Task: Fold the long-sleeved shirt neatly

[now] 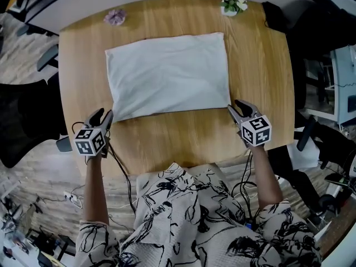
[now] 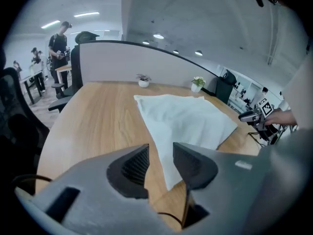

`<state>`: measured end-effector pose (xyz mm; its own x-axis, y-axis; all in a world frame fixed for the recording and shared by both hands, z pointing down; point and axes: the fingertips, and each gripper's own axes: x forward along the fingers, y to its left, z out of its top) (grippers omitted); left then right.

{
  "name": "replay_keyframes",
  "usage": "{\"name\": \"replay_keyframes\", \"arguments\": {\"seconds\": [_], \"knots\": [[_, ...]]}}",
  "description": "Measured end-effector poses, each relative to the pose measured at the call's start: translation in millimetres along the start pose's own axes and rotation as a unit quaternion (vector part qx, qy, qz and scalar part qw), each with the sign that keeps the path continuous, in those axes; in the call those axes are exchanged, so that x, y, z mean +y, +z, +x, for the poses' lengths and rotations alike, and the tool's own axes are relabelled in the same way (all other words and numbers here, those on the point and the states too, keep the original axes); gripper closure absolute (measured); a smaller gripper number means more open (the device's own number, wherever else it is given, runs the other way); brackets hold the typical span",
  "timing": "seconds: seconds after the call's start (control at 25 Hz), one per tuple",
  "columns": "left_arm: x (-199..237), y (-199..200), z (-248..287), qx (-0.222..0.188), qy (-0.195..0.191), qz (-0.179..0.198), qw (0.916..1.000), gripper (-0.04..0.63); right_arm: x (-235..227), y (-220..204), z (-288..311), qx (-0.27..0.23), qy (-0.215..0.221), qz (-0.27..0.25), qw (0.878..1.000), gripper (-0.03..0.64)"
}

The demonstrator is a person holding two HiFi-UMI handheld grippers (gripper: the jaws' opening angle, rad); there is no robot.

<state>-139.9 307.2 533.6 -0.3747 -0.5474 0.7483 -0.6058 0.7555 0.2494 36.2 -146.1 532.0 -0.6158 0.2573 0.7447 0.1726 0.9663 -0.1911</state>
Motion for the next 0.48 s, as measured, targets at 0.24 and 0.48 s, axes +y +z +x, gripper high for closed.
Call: {"name": "replay_keyframes", "arguments": {"seconds": [0.24,0.48], "knots": [[3.0,9.7,55.3,0.052,-0.006,0.038,0.9979,0.513,27.1,-9.0,38.3,0.034,0.024,-0.026,0.999,0.495],[28.5,4.0,65.4,0.072,0.080,0.073,0.9916,0.588,20.5,-30.5,45.9,0.060,0.013,-0.028,0.998,0.503]]}}
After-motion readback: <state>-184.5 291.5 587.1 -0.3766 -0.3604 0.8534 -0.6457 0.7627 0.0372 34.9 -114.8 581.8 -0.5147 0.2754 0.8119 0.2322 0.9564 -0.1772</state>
